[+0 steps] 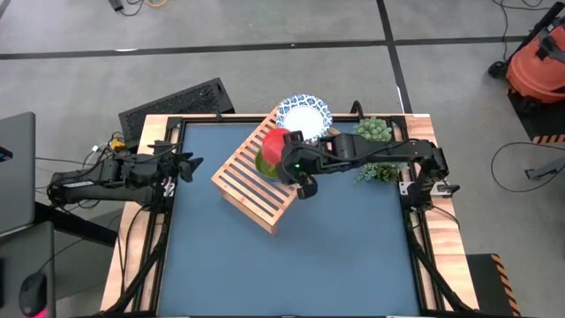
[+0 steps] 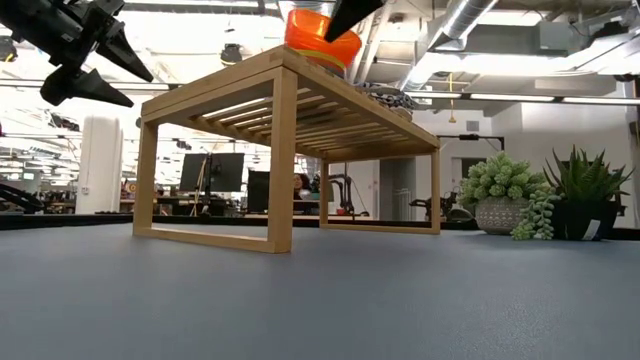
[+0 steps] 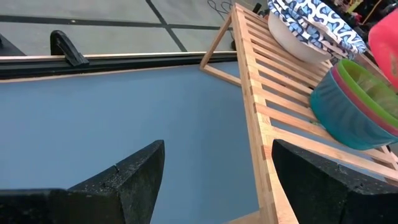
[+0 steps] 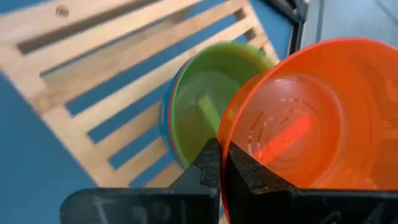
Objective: Place and stack bowls onto a shelf
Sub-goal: Stack the orange bowl on top of the green bowl on the shelf
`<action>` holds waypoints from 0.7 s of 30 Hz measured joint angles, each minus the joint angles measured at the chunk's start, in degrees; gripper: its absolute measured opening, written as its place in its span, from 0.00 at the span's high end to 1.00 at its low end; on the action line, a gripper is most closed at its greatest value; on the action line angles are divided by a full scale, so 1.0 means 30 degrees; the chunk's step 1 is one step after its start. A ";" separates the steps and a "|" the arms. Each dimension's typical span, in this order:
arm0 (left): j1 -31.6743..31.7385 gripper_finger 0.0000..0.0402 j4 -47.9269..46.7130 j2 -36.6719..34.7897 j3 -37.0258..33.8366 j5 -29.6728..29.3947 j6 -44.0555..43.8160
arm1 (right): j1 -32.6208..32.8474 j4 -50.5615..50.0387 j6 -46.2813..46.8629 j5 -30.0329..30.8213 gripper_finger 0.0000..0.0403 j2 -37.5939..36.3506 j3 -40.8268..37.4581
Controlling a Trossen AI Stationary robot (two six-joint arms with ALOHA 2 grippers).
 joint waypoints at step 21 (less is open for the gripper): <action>-0.0003 0.30 0.0004 0.0004 0.0000 -0.0477 -0.0215 | 0.0051 -0.0237 -0.0317 -0.1093 0.93 0.0204 0.0039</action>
